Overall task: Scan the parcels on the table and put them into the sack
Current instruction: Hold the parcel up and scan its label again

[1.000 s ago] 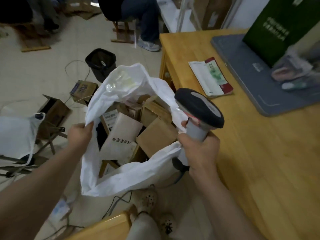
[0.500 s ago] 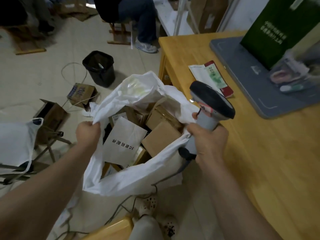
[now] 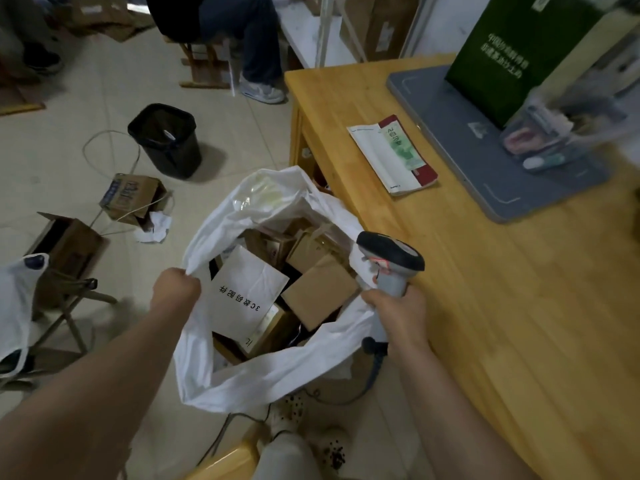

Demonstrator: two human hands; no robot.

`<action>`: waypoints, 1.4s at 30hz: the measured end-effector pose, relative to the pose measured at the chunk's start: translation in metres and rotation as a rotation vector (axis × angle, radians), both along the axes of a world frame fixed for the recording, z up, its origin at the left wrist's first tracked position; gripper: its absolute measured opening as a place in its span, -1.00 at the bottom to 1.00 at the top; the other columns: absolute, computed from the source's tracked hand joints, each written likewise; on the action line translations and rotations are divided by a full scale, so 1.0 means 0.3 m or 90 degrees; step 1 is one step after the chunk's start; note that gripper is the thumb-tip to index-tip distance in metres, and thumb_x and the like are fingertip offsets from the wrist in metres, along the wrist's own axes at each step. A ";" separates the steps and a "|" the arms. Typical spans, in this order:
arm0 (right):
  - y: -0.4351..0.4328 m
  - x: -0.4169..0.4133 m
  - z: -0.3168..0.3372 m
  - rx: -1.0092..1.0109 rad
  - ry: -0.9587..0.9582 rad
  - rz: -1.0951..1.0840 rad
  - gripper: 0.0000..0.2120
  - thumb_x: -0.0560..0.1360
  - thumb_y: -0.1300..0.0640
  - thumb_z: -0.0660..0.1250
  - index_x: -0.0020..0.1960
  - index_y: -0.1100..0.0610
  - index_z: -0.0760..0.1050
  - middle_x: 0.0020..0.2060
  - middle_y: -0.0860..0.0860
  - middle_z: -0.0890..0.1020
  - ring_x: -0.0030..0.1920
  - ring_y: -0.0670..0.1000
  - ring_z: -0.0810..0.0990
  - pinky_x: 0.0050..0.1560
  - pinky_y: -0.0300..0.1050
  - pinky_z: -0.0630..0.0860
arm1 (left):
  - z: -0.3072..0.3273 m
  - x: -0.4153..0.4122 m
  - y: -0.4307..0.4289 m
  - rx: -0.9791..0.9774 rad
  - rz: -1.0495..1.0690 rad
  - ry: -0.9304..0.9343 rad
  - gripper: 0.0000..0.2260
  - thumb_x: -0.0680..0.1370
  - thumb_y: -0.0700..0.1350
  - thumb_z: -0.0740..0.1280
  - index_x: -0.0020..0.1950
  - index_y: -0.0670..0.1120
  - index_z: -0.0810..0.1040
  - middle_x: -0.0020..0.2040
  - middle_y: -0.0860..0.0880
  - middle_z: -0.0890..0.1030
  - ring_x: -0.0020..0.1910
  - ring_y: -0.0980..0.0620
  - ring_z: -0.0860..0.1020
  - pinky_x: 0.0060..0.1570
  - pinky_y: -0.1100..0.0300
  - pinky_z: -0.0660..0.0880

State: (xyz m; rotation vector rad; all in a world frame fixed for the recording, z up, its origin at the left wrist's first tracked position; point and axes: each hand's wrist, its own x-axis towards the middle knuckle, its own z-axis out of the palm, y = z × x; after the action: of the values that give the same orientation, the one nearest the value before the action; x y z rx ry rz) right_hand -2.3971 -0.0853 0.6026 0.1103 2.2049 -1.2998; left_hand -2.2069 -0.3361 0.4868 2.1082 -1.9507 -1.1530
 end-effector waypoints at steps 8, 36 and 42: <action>0.044 -0.020 -0.004 -0.021 -0.006 -0.002 -0.71 0.36 0.27 0.49 0.01 0.13 0.48 -0.15 0.03 0.59 -0.10 0.09 0.59 -0.05 -0.04 0.53 | -0.008 -0.063 0.005 0.036 0.023 -0.094 -0.72 0.41 -0.13 0.43 -0.01 -0.23 0.44 -0.03 -0.24 0.53 -0.05 -0.27 0.54 0.07 -0.13 0.53; 0.714 -0.400 0.328 -0.445 -0.088 -0.499 -0.88 0.47 0.21 0.41 -0.07 0.23 0.51 -0.46 0.07 0.49 -0.54 -0.02 0.45 -0.47 -0.16 0.47 | 0.590 -1.100 0.982 -0.307 -0.768 0.245 -0.39 0.54 0.05 0.28 0.55 0.04 0.15 0.50 -0.02 0.26 0.47 -0.07 0.17 0.40 -0.01 0.07; 1.136 -0.622 0.380 -0.572 -0.082 -0.589 -0.89 0.51 0.25 0.32 -0.17 0.17 0.43 -0.52 0.00 0.45 -0.60 -0.08 0.40 -0.51 -0.23 0.46 | 0.616 -1.375 1.363 -0.247 -0.903 0.287 -0.41 0.55 0.04 0.29 0.54 -0.04 0.19 0.47 -0.10 0.32 0.42 -0.10 0.28 0.37 0.03 0.24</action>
State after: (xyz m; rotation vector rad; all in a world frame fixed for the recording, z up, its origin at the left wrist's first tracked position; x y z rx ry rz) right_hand -2.5837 0.2555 0.7168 0.8882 1.2498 -2.5442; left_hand -2.6195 0.0728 0.6717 0.0160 -2.9372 -0.9609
